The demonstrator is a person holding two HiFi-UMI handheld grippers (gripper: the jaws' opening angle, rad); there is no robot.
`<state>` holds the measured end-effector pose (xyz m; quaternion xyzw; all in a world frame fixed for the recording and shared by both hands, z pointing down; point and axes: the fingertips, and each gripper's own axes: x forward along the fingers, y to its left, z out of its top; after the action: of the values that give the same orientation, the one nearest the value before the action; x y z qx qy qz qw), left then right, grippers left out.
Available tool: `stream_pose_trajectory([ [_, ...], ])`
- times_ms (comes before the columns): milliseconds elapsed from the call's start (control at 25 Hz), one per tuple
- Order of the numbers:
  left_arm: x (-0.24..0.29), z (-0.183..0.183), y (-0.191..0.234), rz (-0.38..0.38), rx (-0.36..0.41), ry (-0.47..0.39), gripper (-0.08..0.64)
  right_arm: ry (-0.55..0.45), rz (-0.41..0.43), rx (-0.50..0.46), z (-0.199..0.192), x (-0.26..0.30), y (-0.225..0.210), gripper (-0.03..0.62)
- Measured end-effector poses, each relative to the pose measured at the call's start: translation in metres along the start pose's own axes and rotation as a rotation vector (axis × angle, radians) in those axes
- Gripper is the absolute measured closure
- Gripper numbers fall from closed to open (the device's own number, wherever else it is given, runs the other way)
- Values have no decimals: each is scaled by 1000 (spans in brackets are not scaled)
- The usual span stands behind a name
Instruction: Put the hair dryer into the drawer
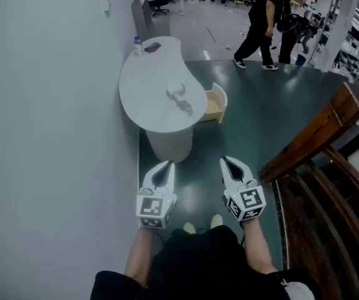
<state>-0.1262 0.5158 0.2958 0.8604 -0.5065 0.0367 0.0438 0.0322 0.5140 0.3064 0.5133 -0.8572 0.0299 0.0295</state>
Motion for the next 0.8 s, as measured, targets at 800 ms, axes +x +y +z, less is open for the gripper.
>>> stream_pose_trajectory([
  [800, 1, -3, 16, 29, 10, 11, 554, 46, -9, 31, -12, 7, 3, 589],
])
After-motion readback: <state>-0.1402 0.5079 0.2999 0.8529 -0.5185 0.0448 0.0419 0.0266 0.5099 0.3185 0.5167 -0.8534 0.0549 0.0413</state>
